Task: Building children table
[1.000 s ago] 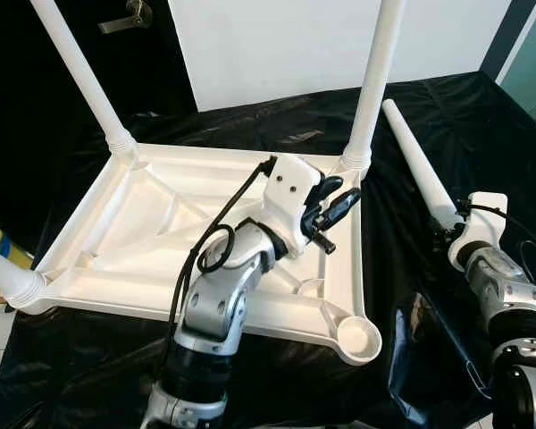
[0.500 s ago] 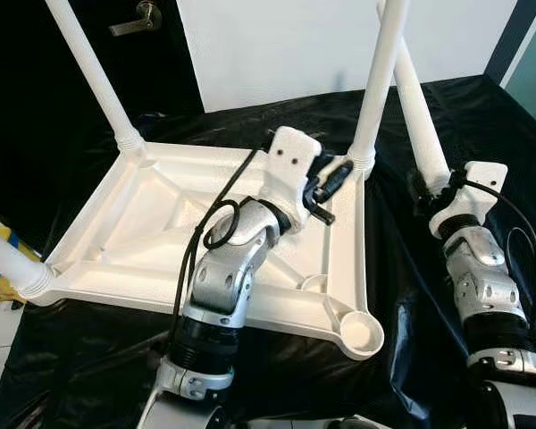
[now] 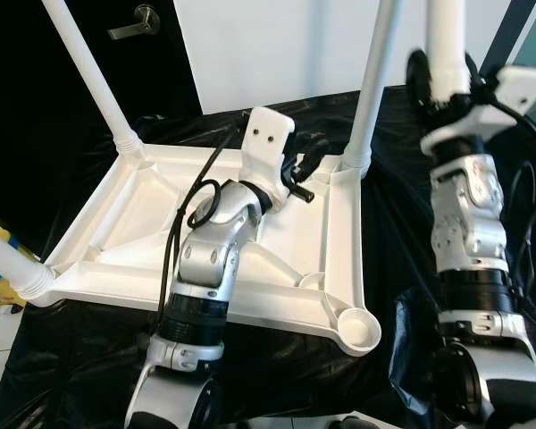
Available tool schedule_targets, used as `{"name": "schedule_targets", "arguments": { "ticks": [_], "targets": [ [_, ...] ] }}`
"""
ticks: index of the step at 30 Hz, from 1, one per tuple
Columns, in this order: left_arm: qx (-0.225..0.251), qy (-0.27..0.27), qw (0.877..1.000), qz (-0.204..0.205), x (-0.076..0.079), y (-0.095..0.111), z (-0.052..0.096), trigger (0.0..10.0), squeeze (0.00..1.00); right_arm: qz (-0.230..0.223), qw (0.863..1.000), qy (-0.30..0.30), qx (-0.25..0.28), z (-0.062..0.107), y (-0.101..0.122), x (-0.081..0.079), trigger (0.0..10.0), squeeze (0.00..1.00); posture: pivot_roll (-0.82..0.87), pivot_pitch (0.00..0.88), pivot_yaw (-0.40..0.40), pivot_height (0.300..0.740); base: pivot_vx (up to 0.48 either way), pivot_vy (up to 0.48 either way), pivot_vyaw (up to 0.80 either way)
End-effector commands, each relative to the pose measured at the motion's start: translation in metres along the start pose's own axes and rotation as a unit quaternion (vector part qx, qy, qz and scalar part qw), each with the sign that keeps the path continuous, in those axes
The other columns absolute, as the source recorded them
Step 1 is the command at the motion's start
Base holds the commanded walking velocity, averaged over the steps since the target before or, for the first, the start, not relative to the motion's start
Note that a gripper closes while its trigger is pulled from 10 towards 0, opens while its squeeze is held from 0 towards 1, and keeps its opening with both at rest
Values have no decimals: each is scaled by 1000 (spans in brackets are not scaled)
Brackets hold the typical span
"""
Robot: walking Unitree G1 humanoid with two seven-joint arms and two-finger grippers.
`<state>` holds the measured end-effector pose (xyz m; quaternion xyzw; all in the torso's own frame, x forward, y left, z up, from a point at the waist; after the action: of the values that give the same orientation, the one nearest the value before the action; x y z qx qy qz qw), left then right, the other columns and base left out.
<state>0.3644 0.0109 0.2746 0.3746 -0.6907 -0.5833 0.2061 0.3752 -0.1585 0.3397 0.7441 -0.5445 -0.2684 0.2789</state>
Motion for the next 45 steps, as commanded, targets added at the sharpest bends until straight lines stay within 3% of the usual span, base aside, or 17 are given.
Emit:
{"name": "schedule_targets", "arguments": {
  "ticks": [1, 7, 8, 10, 11, 12, 13, 15, 16, 19, 20, 26, 27, 30, 34, 40, 45],
  "targets": [
    [8, 32, 999, 1, -16, 2, 0, 10000, 0, -1, 999, 28, 27, -5, 13, -15, 10000, 0, -91, 11, 47, 740, 0, 0, 0],
    [45, 29, 997, 52, -36, 16, 0, 10000, 0, 5, 998, 69, 1, 5, 2, -28, 10000, 0, -95, 12, 46, 740, 0, 0, 0],
    [62, 22, 995, 72, -39, 20, 2, 10000, 137, 2, 997, 76, -14, 11, -5, -29, 10000, 0, -97, 13, 45, 740, 0, 0, 0],
    [62, 22, 995, 72, -39, 20, 2, 10000, 137, 2, 997, 76, -14, 11, -5, -29, 10000, 0, -97, 13, 45, 740, 0, 0, 0],
    [75, 16, 993, 88, -42, 23, 4, 10000, 800, 3, 996, 83, -28, 17, -11, -31, 10000, 0, -97, 13, 45, 740, 0, 0, 0],
    [75, 16, 993, 88, -42, 23, 4, 10000, 800, 3, 996, 83, -28, 17, -11, -31, 10000, 0, -97, 13, 45, 740, 0, 0, 0],
    [95, -6, 988, 123, -42, 27, 9, 10000, 1000, -3, 995, 90, -50, 29, -21, -33, 10000, 0, -99, 18, 43, 740, 0, 0, 0],
    [95, -6, 988, 123, -42, 27, 9, 10000, 1000, -3, 995, 90, -50, 29, -21, -33, 10000, 0, -99, 18, 43, 740, 0, 0, 0],
    [104, -31, 982, 156, -38, 27, 14, 10000, 1000, -11, 992, 96, -75, 43, -32, -36, 10000, 0, -100, 21, 46, 740, 0, 0, 0],
    [109, -57, 977, 176, -33, 27, 17, 10000, 1000, -18, 990, 104, -98, 57, -41, -41, 10000, 0, -101, 24, 47, 740, 0, 0, 0],
    [121, -103, 962, 223, -22, 27, 21, 10000, 1000, -26, 983, 121, -137, 79, -56, -51, 10000, 0, -101, 25, 49, 740, 0, 0, 0],
    [110, -149, 945, 268, -8, 19, 24, 10000, 910, -37, 974, 144, -171, 99, -68, -63, 10000, 0, -97, 23, 55, 740, 0, 0, 0],
    [104, -161, 940, 281, -3, 17, 25, 10000, 0, -40, 972, 151, -178, 103, -69, -66, 10000, 0, -97, 22, 56, 740, 0, 0, 0],
    [95, -186, 928, 309, 6, 14, 27, 10000, 0, -45, 966, 169, -190, 111, -72, -73, 10000, 0, -97, 22, 60, 740, 0, 0, 0],
    [88, -191, 924, 319, 10, 10, 28, 10000, 0, -53, 962, 182, -199, 118, -72, -79, 10000, 0, -97, 17, 64, 740, 0, 0, 0],
    [87, -178, 920, 339, 0, 9, 26, 10000, 0, -62, 950, 215, -220, 133, -74, -89, 10000, 0, -99, 15, 71, 740, 0, 0, 0],
    [75, -169, 928, 322, -19, 9, 25, 10000, 0, -63, 940, 229, -244, 153, -74, -88, 10000, 0, -103, 9, 77, 740, 0, 0, 0]
  ]
}}
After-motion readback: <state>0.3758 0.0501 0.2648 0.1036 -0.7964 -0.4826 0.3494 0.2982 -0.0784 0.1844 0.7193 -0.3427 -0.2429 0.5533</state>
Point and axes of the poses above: a point about 5 cm out from each wrist's last joint towards the gripper, its own z axis pointing back from the gripper into the wrist, its own y axis along the axis of the wrist's last joint, x = y × z, the point moved 5 cm from there along -z, pointing out of the wrist towards the gripper, and after that the axes turned 3 degrees about -z, right-handed, at the moved point
